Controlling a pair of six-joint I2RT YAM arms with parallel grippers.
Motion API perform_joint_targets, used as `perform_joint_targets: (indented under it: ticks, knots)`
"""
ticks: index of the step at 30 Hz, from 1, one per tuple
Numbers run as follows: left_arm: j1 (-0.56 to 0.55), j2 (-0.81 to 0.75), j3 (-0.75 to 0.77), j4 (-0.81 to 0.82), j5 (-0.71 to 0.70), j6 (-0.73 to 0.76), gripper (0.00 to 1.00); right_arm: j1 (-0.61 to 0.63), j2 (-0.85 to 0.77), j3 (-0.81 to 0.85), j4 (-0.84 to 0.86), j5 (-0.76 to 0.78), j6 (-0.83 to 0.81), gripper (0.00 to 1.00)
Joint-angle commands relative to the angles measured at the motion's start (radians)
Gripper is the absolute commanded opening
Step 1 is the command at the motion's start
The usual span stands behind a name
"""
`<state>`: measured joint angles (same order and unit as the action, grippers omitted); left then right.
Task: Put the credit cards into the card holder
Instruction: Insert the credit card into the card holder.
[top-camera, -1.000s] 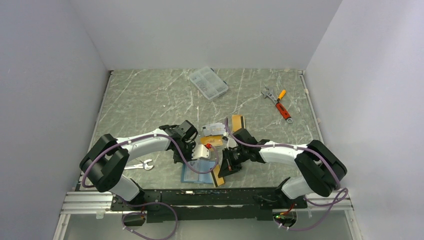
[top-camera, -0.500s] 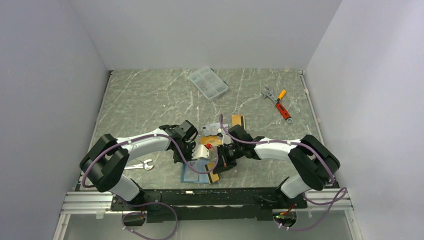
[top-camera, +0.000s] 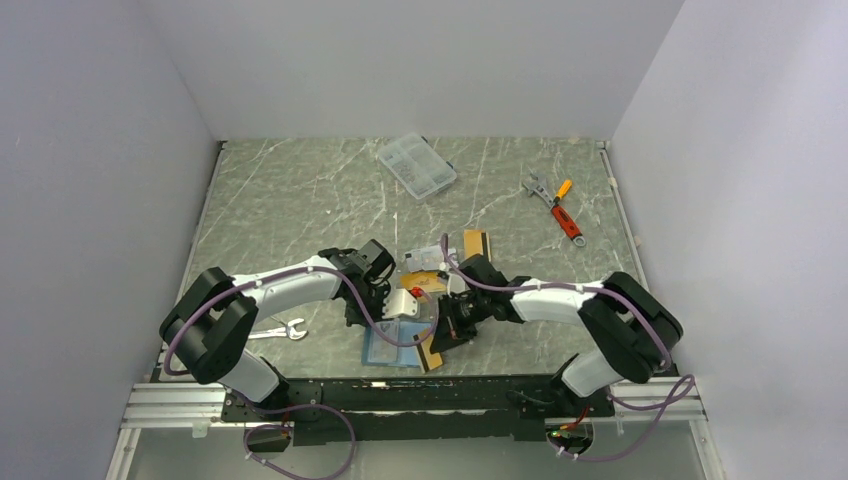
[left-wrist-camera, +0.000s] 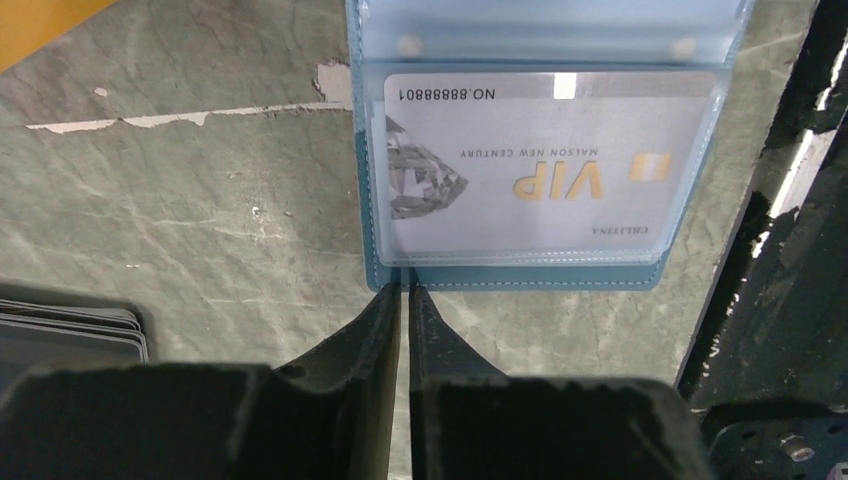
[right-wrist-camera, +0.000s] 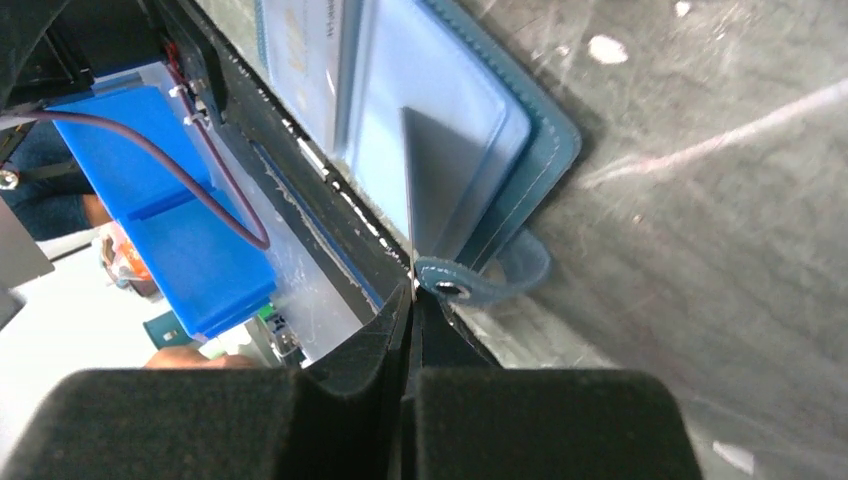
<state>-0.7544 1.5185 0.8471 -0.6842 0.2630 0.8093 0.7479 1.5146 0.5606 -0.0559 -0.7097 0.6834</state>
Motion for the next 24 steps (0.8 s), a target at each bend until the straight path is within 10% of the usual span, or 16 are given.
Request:
perform_joint_targets:
  ticks: [1, 24]
  knots:
    - [0.001, -0.006, 0.045, -0.055, 0.007, 0.018, 0.13, -0.016, -0.129, -0.013, -0.068, 0.051, -0.022, 0.00]
    - [0.000, 0.023, 0.039, -0.045, -0.006, 0.020, 0.12, -0.059, -0.175, -0.097, -0.099, 0.035, -0.040, 0.00]
